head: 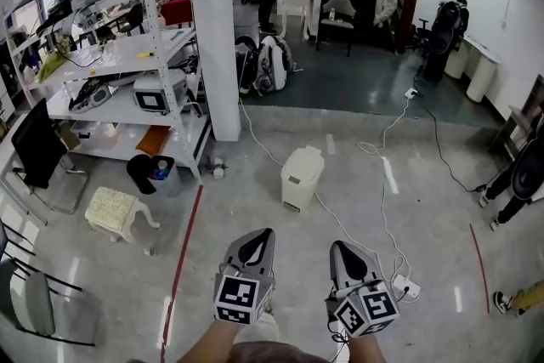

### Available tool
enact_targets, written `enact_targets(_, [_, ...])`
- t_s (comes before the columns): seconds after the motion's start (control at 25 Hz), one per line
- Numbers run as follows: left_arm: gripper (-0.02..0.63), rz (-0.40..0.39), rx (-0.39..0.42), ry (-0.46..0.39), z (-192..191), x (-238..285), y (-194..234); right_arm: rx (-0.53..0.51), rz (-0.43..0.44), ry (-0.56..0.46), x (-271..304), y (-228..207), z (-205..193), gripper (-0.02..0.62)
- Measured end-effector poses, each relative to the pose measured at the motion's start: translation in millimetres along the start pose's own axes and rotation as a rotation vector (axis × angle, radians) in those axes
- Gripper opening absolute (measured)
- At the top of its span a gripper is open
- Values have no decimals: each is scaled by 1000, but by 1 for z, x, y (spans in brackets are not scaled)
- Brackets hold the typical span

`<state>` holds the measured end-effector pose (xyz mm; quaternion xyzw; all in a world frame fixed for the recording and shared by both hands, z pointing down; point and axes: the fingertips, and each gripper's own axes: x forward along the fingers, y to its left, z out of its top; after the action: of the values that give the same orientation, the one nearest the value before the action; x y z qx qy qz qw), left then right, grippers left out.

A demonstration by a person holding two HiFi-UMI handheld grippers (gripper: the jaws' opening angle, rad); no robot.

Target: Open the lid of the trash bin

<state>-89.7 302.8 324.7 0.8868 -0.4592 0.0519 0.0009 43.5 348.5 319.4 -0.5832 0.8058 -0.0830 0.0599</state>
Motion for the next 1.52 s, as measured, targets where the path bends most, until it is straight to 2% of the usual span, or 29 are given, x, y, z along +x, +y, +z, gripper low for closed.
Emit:
enact_targets(0.28, [-5,-9,-1,2,12,43,31,-1,-18,-5,49,-16,17,34])
enact_targets(0.88, [-5,-44,28,-21,25,109,104,-5,-46,-44,142,-21,25,34])
enact_targets(1.52, [-5,-78,15,-23,18,165,135,-15,-93,-41,194,-49,21,34])
